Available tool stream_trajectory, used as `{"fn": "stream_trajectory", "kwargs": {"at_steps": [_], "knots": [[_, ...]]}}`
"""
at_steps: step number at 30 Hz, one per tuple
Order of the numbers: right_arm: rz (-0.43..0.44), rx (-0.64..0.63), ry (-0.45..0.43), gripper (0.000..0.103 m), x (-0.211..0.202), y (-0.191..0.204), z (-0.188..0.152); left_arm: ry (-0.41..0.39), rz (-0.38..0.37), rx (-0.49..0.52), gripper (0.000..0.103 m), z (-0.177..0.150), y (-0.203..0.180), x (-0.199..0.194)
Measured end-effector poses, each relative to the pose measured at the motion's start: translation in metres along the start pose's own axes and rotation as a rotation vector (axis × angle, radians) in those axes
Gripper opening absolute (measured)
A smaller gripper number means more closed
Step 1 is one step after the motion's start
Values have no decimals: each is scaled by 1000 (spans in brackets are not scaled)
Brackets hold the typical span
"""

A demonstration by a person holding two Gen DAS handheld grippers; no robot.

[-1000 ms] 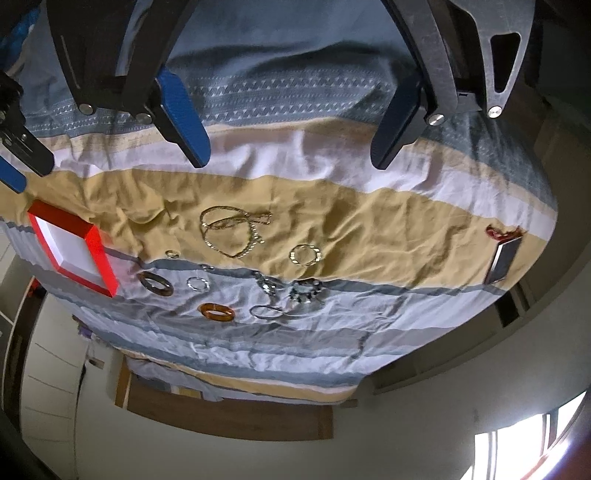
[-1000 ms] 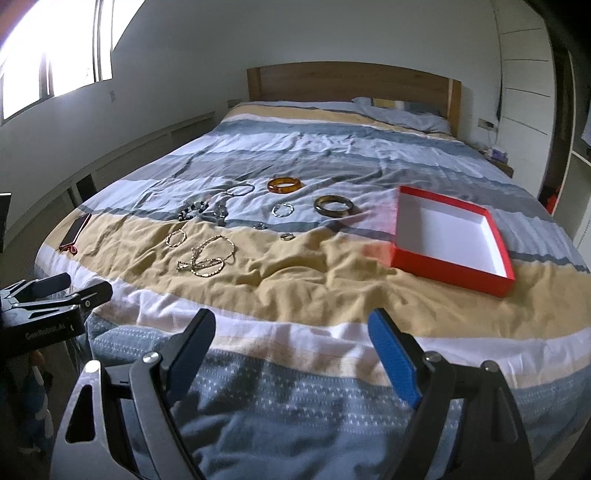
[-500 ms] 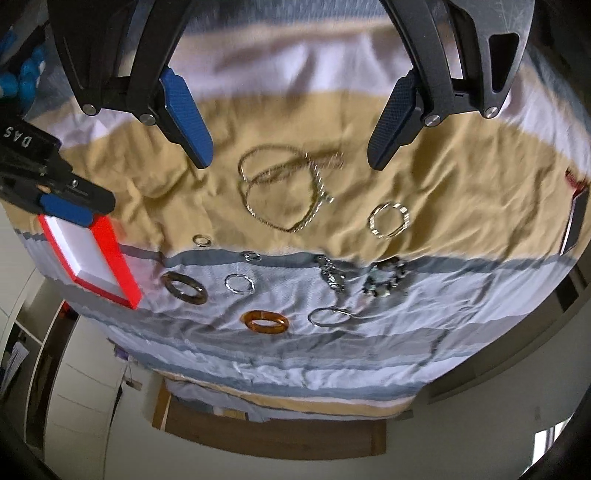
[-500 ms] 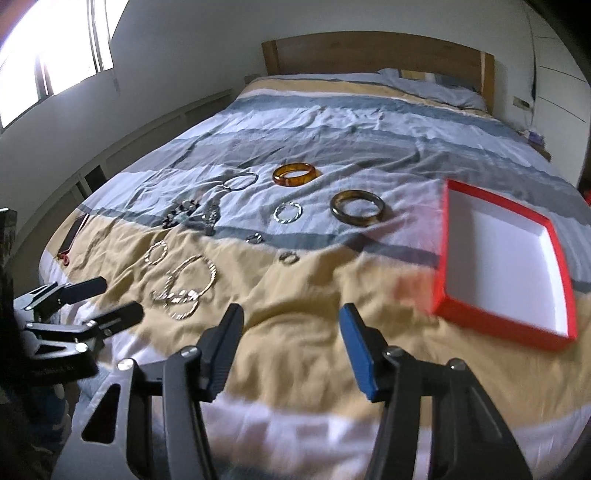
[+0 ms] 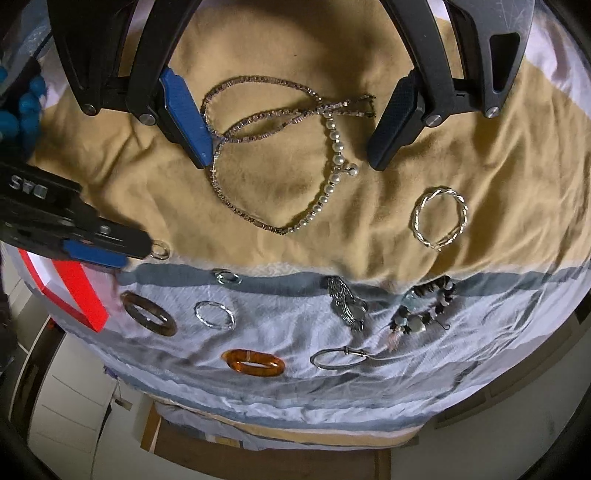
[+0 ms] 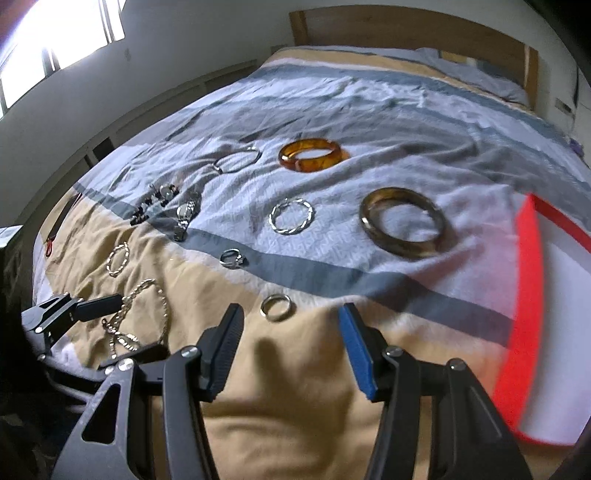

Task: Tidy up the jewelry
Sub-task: 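Grasp the pearl-and-chain necklace with the left tool while the right tool grasps a small silver ring, then carry necklace and ring into the red box and open both tools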

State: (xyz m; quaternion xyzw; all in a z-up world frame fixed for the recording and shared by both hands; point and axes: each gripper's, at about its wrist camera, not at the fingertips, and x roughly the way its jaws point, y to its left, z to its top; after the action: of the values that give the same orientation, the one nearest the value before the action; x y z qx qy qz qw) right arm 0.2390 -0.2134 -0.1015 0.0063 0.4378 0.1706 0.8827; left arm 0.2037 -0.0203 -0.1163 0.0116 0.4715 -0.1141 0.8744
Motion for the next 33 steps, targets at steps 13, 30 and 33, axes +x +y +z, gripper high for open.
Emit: {"fn": "stream_trajectory", "kwargs": {"at_steps": [13,30,33], "knots": [[54,-100,-48,37,6,11,6,-10,0,46,61,-2,-9,2],[58,-110,2,19,12,9,0,-17,-8,77,12,-3,-17,-3],[59,-81,-22,19,-3,6,-3,-14,-18,60,10,-1,-16,-11]]}}
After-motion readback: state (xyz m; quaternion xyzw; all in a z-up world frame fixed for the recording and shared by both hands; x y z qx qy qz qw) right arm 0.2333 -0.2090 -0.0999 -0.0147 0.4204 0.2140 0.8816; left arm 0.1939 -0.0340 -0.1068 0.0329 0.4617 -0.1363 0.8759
